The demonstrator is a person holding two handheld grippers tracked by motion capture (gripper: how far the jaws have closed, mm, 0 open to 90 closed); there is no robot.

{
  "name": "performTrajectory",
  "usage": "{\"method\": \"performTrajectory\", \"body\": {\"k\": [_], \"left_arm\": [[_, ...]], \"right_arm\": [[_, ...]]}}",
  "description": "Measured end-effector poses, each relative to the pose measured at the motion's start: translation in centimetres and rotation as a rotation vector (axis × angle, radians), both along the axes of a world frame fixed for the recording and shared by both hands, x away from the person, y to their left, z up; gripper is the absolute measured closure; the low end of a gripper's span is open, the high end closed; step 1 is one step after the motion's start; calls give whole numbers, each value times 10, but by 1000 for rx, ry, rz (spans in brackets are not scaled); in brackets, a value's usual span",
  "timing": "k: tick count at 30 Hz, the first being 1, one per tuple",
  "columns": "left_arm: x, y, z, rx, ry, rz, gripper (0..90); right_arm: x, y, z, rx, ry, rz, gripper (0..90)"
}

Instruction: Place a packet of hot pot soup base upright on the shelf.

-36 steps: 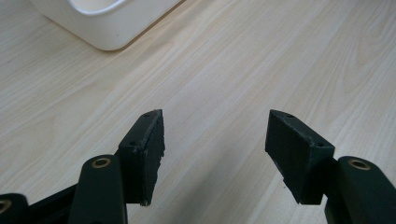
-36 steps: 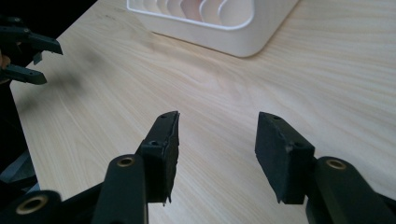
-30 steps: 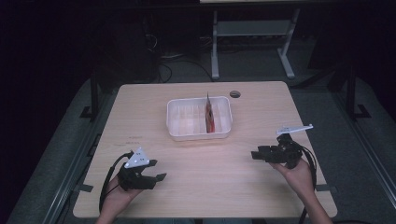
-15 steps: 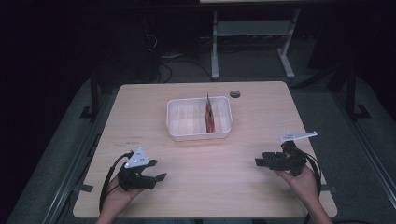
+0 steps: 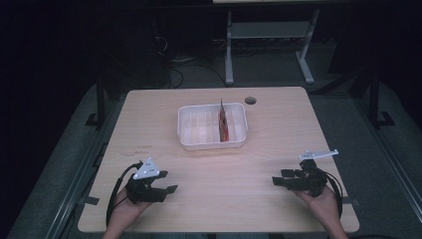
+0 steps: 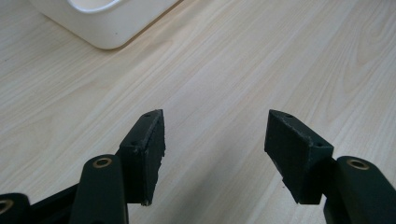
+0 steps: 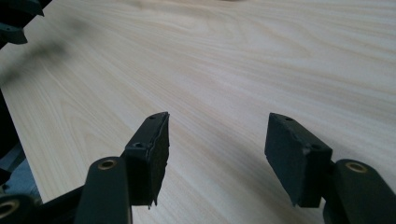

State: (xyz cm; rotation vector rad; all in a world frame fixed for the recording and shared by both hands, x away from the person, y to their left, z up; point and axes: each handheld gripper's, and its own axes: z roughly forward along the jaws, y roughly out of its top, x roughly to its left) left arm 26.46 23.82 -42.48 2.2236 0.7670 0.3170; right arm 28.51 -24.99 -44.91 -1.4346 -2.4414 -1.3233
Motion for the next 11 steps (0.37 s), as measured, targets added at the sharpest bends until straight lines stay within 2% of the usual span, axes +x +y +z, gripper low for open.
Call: {"method": "performTrajectory", "body": {"k": [4,8,11], "left_arm": [[0,0,0,-1,1,-1,376],[-1,1,0,-5,4,-1,374],[-1,1,1,-7,-1,0,374]], "right_arm": [[-7,3,-4,-12,-2,4,385],[-12,7,-6,-48,-6,14,383],[-12,9,-5,-45,-7,14,381]]}}
